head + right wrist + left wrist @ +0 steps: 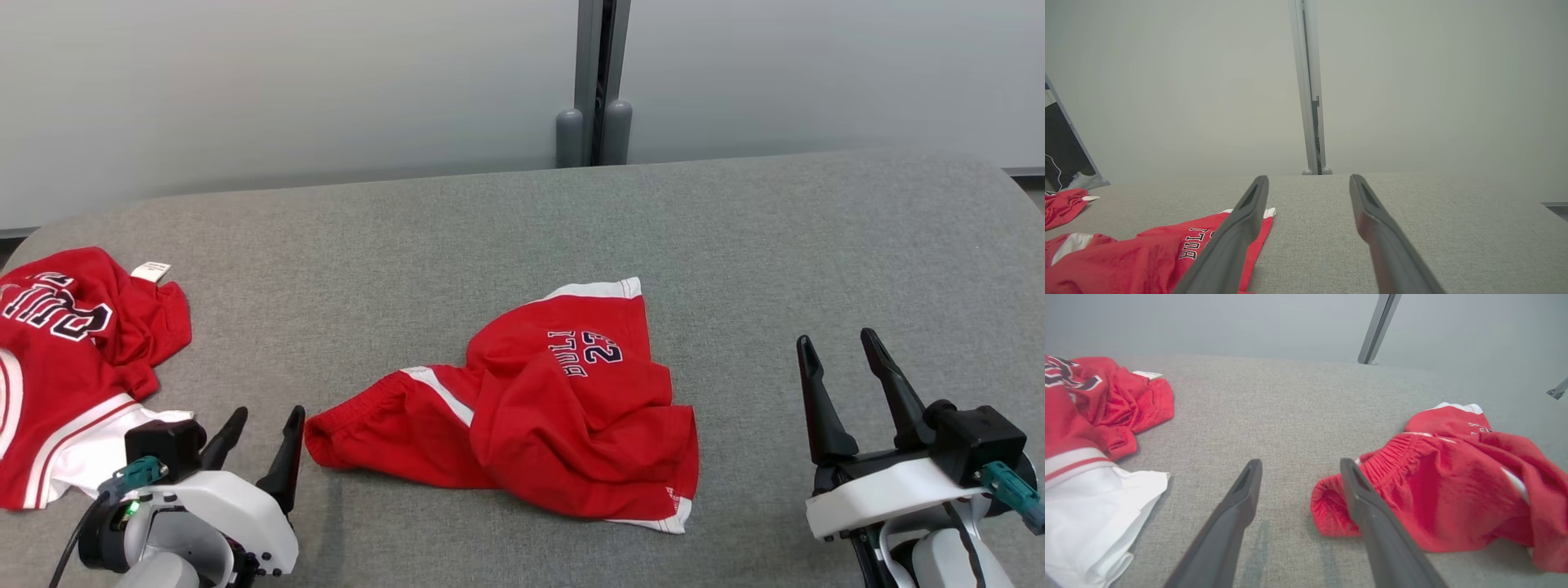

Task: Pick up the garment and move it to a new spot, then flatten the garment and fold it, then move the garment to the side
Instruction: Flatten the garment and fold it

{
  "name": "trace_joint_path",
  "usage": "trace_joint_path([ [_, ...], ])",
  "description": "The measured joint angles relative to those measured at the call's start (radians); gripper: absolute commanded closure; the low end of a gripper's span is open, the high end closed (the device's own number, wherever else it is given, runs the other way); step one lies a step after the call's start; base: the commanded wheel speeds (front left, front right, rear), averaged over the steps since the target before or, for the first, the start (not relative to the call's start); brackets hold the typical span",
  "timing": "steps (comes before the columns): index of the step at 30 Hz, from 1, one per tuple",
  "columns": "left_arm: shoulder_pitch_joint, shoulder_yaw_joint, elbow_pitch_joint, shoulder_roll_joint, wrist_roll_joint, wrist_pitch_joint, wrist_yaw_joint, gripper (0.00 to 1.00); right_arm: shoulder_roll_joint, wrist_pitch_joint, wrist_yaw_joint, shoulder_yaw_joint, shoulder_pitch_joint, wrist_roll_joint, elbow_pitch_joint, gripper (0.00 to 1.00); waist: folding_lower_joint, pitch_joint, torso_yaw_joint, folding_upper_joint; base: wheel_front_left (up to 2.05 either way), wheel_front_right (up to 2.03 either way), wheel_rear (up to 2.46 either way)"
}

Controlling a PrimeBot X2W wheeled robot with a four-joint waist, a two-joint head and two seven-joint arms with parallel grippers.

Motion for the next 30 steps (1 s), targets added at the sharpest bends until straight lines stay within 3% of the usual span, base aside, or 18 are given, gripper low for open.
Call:
trace_joint_path([
  [8, 0.031, 0.021, -0.203, 0.05, 0.07, -0.065, 0.092, 0.0, 0.005, 0.0, 0.0, 0.003, 0.018, 0.0, 0.0, 0.0, 0.0, -0.026, 0.013, 0.0, 0.0, 0.0, 0.0],
  [17, 0.114, 0.038, -0.365, 0.04, 0.107, -0.133, 0.18, 0.0, 0.011, 0.0, 0.0, -0.005, 0.024, 0.006, -0.004, 0.0, 0.0, -0.032, 0.023, 0.0, 0.0, 0.0, 0.0],
  [23, 0.157, 0.043, -0.391, -0.002, 0.14, -0.171, 0.193, 0.0, 0.012, 0.0, 0.0, -0.019, 0.042, 0.007, -0.006, 0.0, 0.0, -0.039, 0.034, 0.0, 0.0, 0.0, 0.0],
  [30, 0.18, 0.083, -0.362, -0.04, 0.165, -0.183, 0.164, 0.0, 0.015, 0.0, 0.0, -0.008, 0.061, 0.007, -0.002, 0.0, 0.0, -0.044, 0.044, 0.0001, 0.0, 0.0, 0.0],
])
